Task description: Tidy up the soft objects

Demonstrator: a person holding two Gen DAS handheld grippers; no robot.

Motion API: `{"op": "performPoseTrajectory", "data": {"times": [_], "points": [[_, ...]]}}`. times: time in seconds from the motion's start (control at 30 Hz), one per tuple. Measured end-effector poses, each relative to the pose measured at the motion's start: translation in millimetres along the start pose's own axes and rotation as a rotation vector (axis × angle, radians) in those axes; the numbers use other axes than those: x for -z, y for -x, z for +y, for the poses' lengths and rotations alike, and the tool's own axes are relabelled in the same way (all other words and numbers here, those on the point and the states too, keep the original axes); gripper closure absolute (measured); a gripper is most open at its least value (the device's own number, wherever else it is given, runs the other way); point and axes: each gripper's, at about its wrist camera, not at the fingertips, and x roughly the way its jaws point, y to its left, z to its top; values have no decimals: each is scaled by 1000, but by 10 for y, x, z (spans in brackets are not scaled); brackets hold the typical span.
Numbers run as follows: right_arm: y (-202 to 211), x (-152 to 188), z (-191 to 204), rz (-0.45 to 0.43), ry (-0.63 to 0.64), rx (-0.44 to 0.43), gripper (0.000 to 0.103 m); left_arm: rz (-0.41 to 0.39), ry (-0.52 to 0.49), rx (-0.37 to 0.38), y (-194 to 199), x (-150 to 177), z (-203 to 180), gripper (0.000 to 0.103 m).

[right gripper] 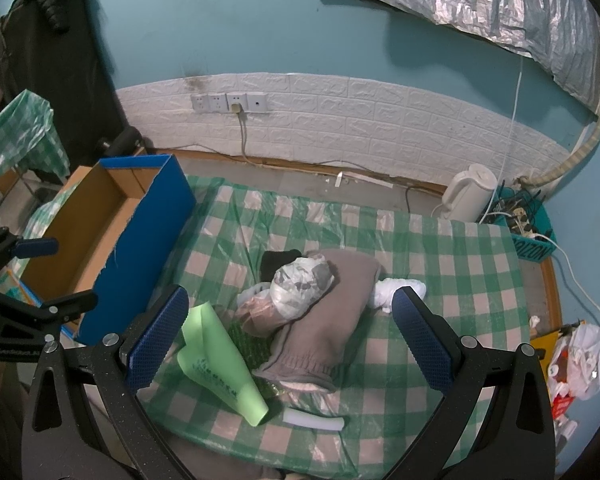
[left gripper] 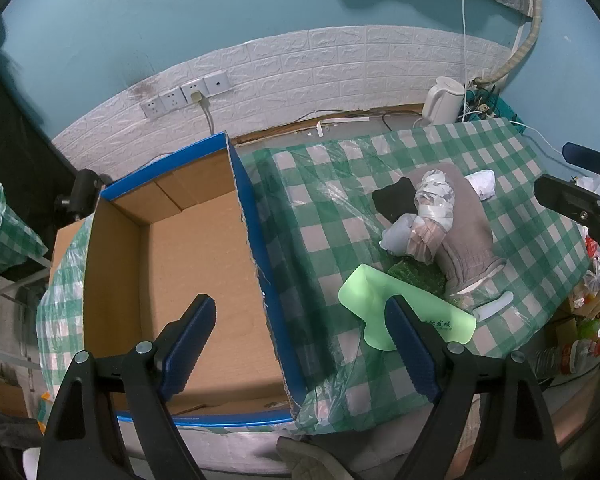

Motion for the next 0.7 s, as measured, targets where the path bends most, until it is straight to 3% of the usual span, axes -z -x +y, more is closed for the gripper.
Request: {"op": "performPoseTrajectory", "data": {"times": [0.33, 0.7], "points": [[-27, 78, -24, 5, -2, 6, 2, 11, -11, -6, -42, 39, -16, 15], [-197, 162, -214, 65, -18, 43, 2, 75, -35, 30, -236, -11, -101, 15]]}}
